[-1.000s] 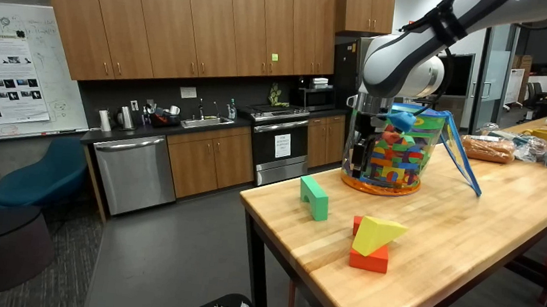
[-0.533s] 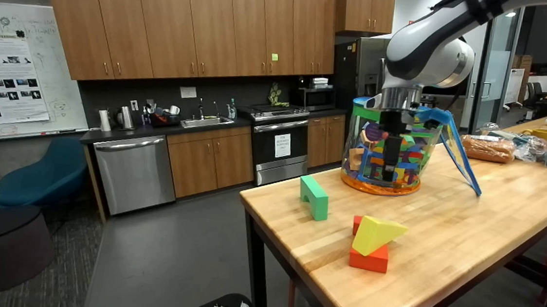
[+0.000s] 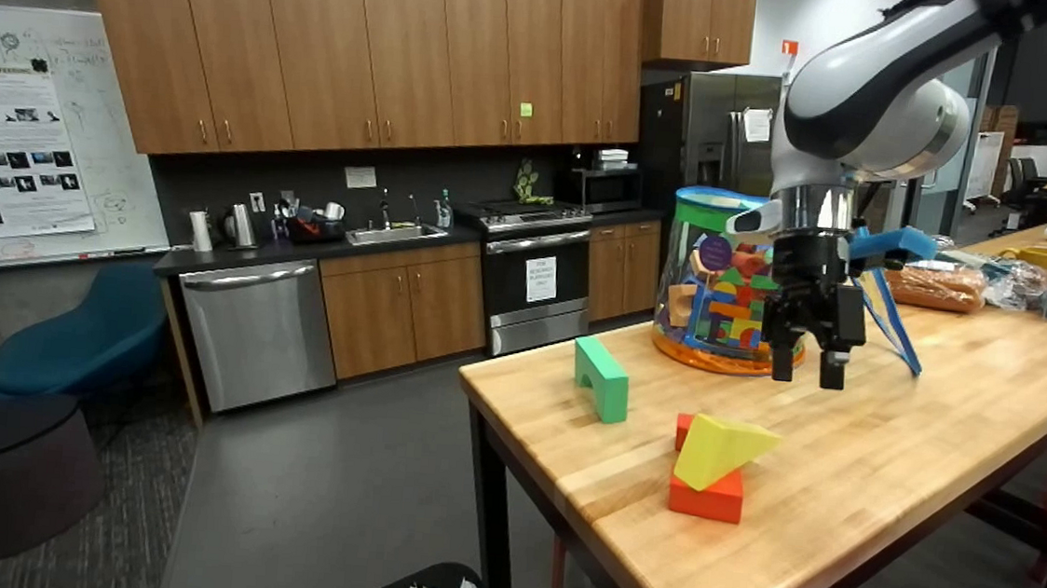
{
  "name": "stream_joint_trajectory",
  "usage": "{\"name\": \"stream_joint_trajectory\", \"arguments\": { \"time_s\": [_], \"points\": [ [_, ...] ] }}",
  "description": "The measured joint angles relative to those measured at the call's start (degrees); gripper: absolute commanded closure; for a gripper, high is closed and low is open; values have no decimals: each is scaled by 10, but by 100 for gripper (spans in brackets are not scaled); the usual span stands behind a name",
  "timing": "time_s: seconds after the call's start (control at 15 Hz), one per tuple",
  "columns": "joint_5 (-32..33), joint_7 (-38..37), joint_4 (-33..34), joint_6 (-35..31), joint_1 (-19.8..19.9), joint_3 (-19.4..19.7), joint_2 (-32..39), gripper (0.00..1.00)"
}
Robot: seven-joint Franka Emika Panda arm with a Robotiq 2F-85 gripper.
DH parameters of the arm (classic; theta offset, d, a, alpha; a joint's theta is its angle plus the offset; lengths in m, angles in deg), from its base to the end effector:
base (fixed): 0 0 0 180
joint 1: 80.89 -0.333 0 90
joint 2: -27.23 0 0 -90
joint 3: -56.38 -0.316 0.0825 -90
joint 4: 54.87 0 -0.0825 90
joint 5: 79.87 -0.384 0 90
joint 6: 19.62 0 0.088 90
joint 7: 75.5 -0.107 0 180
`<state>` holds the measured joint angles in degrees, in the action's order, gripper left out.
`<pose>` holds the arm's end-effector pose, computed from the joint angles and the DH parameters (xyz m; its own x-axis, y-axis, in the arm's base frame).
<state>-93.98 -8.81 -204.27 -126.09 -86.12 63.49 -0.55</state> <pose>0.3546 0.0087 0.3955 0.5137 0.8477 0.1324 0.8226 -0.4428 -0.3567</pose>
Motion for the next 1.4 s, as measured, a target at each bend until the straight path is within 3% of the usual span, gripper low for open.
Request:
{"name": "stream_joint_trajectory", "arguments": {
  "time_s": [0.47, 0.93, 1.33, 1.4],
  "points": [
    [-46, 96, -43, -19, -43, -4, -36, 0],
    [-137, 171, -73, -179, -83, -12, -39, 0],
    [-139, 220, -99, -226, -98, -13, -17, 0],
    [-139, 227, -99, -231, -100, -13, -10, 4]
  ]
}}
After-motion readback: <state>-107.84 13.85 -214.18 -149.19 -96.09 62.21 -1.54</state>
